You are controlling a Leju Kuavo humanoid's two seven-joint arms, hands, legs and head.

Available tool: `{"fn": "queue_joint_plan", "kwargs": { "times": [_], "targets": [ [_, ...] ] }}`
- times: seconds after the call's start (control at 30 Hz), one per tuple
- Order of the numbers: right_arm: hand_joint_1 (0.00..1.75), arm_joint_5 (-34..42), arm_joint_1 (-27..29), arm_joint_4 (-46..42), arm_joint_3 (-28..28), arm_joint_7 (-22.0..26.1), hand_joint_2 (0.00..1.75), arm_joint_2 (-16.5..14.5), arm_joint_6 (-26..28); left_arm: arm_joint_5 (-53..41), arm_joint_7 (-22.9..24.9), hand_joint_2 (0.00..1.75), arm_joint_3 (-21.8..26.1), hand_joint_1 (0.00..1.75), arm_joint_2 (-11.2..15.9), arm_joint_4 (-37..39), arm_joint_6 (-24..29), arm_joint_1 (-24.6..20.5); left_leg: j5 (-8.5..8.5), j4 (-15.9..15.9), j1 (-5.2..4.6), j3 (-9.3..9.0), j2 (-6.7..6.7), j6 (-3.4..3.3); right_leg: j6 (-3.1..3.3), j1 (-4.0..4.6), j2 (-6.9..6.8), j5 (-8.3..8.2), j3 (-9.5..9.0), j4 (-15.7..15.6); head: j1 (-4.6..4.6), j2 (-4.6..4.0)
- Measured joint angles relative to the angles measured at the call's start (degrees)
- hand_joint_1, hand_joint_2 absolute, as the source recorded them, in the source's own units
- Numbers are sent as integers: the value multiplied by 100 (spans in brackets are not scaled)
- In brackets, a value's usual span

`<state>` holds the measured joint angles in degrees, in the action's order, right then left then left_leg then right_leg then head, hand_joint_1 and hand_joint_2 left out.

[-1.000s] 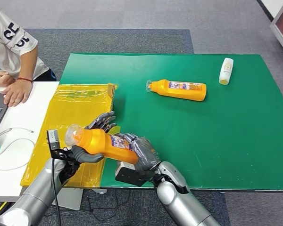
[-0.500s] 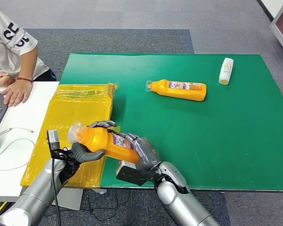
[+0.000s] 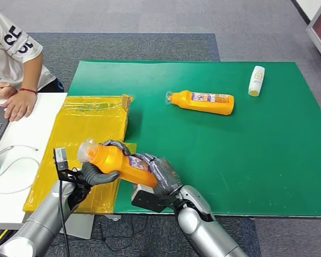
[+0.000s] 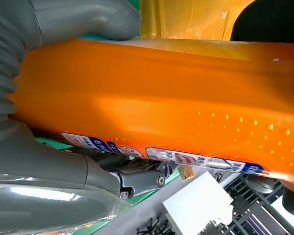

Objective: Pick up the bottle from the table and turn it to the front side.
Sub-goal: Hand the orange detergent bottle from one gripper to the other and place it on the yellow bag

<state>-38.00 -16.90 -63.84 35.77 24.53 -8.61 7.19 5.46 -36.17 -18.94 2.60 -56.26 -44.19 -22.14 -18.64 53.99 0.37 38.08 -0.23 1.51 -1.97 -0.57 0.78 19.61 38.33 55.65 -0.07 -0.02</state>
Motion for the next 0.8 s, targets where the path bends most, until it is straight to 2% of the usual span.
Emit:
{"fn": "queue_joint_plan", "kwargs": {
  "times": [0.17, 0.2, 0.3, 0.33, 0.67, 0.8],
  "targets": [
    [173, 2, 16, -1, -1, 3, 175, -1, 1, 0, 0, 175, 1, 152, -1, 1, 0, 7, 1, 0, 0, -1, 0, 0, 0, 0, 0, 0, -1, 0, -1, 0],
    [147, 2, 18, -2, -1, 4, 175, -1, 1, 0, 0, 175, 1, 152, -1, 2, 0, 8, 1, 0, 0, -1, 0, 1, -1, 0, 0, -1, -1, 0, -1, 0],
    [18, 13, 21, -3, -2, 9, 175, -2, -3, -1, 0, 175, 1, 151, -1, 2, 0, 8, 1, 0, 0, -1, 0, 1, -1, 0, 0, -2, -1, 0, -1, 0],
    [0, 27, 22, -3, -2, 14, 175, -3, -8, -4, 0, 175, 1, 151, -2, 3, 1, 9, 2, 0, 0, -1, 0, 1, -1, 0, 0, -2, 0, 0, -1, 0],
    [0, 198, 12, -3, -59, 60, 175, -16, -113, -72, 0, 175, 2, 136, 5, 9, 7, 55, 3, 0, 0, 0, 0, 1, 1, 0, 0, -4, 1, 0, -1, 0],
    [0, 330, 14, -3, -113, 88, 175, -22, -188, -150, 0, 175, 2, 139, 13, 9, 89, 60, 3, 0, 0, -1, 0, 1, 2, 0, 0, -4, 0, 0, -1, 0]
  ]
}}
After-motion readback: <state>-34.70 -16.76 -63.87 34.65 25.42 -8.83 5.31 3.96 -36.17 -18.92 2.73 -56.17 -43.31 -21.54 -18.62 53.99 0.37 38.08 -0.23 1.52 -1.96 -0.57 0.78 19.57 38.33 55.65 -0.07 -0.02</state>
